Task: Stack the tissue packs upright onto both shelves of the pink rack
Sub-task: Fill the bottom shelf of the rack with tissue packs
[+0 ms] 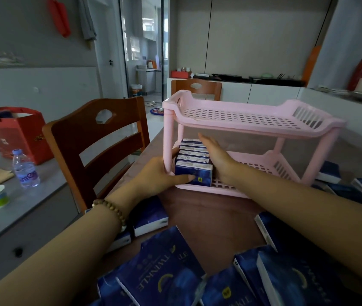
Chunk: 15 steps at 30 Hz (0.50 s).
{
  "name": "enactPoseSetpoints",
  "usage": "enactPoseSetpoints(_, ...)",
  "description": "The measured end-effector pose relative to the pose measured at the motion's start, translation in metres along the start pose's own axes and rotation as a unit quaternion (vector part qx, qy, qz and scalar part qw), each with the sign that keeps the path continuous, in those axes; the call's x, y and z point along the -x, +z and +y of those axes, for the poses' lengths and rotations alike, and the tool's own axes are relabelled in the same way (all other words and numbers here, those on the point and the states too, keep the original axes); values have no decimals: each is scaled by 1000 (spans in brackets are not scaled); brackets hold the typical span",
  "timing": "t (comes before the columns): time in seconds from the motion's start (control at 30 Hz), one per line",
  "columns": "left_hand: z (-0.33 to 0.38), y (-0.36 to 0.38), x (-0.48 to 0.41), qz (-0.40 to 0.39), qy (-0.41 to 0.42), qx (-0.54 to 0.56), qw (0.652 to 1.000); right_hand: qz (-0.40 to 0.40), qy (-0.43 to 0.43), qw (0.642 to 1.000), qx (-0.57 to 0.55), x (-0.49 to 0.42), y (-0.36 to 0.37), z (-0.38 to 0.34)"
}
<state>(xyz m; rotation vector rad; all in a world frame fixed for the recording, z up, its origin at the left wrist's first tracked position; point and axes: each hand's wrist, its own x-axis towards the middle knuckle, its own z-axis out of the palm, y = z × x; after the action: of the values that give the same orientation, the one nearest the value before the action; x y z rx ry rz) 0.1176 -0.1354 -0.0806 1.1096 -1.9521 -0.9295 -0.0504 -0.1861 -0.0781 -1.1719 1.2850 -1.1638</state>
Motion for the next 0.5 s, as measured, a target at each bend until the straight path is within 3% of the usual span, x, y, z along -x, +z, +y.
enactPoseSetpoints(0.13,0,0,0,4,-3,-8,1000,-51,-29,996,65,7,-10,6)
enactPoseSetpoints(0.5,19,-2,10,2,-24,-20,1000,-81,-46,985,145,27,-20,-9)
